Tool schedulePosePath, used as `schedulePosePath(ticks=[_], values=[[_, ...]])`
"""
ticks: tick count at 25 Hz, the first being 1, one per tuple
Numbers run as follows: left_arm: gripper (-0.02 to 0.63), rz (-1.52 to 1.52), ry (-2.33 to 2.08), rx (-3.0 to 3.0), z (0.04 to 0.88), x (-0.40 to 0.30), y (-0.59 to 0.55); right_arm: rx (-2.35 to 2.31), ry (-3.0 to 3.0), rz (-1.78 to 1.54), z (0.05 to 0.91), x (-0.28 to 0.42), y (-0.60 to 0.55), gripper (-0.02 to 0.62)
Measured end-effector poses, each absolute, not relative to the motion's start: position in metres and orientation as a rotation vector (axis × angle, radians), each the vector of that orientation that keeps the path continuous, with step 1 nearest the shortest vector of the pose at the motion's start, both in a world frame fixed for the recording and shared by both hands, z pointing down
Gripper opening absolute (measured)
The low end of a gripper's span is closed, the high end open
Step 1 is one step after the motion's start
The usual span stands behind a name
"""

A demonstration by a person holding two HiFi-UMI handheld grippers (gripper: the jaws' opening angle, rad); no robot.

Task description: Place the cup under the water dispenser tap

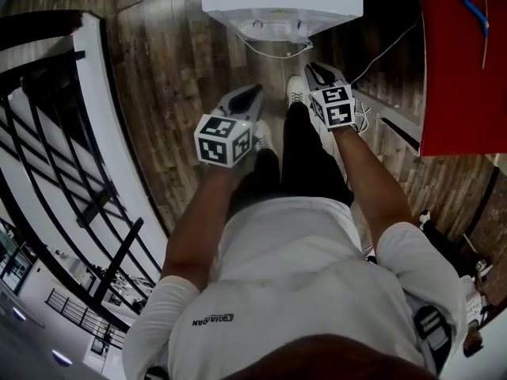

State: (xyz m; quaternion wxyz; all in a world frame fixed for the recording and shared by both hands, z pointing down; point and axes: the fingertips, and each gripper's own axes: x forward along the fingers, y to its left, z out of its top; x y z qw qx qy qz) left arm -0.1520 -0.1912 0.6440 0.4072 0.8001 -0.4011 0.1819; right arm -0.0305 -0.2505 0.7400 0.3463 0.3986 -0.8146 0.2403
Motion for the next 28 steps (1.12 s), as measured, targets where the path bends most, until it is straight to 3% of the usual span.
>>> schedulePosePath(ticks=[18,28], values=[[-0.005,0.414,-1.024,2.154,0.545,-0.188,-0.140,0.987,-2.401,1.002,0.577,-0.088,-0.185,0.021],[-0.005,0.286,-0.969,2.371,0.443,-0.179,-0.127,0.912,-2.629,0.939,0.443,-0.115,-0.147,0.023]])
